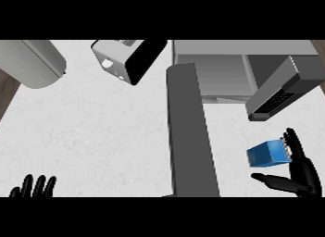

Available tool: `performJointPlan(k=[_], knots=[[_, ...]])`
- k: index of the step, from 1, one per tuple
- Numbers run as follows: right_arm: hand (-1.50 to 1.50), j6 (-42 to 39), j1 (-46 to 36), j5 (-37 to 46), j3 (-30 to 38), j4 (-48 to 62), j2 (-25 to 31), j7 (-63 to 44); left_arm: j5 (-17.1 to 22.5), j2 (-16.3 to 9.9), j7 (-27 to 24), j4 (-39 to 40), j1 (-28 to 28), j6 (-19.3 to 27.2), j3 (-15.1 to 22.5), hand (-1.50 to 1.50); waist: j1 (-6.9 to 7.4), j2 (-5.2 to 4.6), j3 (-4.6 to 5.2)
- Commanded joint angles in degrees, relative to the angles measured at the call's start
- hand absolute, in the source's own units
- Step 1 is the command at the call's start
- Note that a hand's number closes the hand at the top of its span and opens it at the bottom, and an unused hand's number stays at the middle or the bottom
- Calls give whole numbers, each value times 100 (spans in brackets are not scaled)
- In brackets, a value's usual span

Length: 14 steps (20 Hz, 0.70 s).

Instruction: Pick up the milk, place it into the microwave and close the microwave

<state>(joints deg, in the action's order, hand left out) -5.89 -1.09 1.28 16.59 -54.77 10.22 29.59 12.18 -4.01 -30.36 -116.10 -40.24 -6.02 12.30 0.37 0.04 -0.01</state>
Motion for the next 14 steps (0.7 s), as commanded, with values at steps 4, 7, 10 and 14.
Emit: performJointPlan(k=[4, 7, 10, 14], knots=[[-150, 191, 10, 83, -231, 171, -321, 236, -84, -10, 91, 180, 351, 90, -33, -150, -21, 0, 1], [-150, 333, -584, 7, -149, 470, -202, -206, -27, -45, 83, -68, 46, 66, 58, -150, 3, -1, 0], [-150, 572, -342, 88, -242, 376, -381, 73, -217, 102, -69, -49, -8, 223, 253, -150, -6, 1, 0], [150, 926, -814, 74, 29, 553, -8, -55, 101, -193, -258, -98, -298, -166, 28, -150, 12, 4, 1]])
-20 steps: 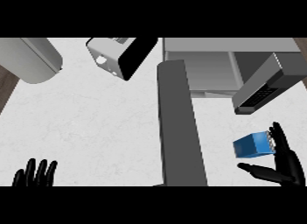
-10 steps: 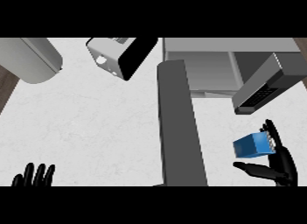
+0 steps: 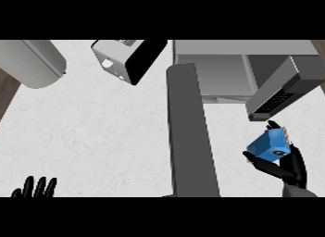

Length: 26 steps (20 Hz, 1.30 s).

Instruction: Pick up the milk, place it into the microwave and close the microwave

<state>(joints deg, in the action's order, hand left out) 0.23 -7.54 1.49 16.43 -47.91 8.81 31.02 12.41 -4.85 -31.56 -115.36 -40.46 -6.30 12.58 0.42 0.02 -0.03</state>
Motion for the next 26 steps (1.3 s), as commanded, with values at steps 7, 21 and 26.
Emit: performJointPlan(k=[7, 21, 26], knots=[[150, 1230, -895, 496, 89, 1443, 31, 821, 96, -31, 404, -231, 104, 101, 9, -150, 32, -12, -3], [150, 741, -2091, 126, 514, 2674, -219, 3397, 59, 33, 134, 20, 66, -84, 207, -150, 133, -52, -15], [150, 794, -2058, 155, 430, 2759, -450, 3655, 379, -255, -109, 77, -144, -369, -246, -150, 86, -28, -6]])
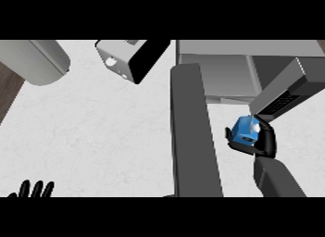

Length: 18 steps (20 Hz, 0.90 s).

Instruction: Pick up the milk, place it into the microwave and close the microwave

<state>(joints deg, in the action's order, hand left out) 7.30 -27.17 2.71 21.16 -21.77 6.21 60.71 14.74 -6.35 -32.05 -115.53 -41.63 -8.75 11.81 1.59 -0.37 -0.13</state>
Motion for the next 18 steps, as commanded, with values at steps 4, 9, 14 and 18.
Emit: performJointPlan(k=[4, 9, 14, 18], knots=[[150, -173, 86, -25, -170, -397, 28, 283, -127, 147, -13, 82, 70, 173, 68, -150, -123, 40, 12], [150, -170, 972, -6, -631, -1954, -163, -401, -66, 10, -155, 287, 105, -71, 7, -150, -205, 72, 21], [150, -181, 1929, 95, -1059, -3602, -90, -1536, -117, 93, -120, 12, -167, -22, 292, -150, -220, 81, 25], [150, -924, 3126, -164, -1440, -5048, -198, -1620, -227, 130, -27, -172, -218, 205, 266, -150, -254, 82, 23]])
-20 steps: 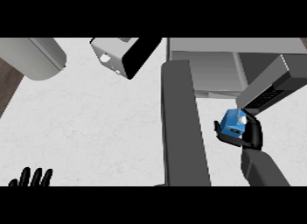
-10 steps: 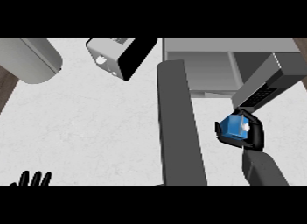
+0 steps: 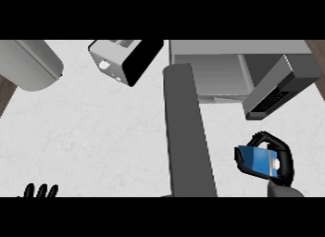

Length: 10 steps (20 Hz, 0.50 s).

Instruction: Pick up the milk, place it into the microwave and close the microwave

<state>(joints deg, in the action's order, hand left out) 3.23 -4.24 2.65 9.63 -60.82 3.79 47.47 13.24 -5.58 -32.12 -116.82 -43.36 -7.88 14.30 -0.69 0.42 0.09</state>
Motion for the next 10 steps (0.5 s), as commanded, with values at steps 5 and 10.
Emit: performJointPlan(k=[5, 10], knots=[[150, -1165, 1149, -874, -411, -1876, -171, -803, -223, 63, -164, -365, -570, 137, 318, -150, 52, -9, -8], [150, -448, 705, -856, -929, -1978, -374, -1225, 99, -29, -53, -60, -260, 67, 15, -150, 101, -35, -9]])
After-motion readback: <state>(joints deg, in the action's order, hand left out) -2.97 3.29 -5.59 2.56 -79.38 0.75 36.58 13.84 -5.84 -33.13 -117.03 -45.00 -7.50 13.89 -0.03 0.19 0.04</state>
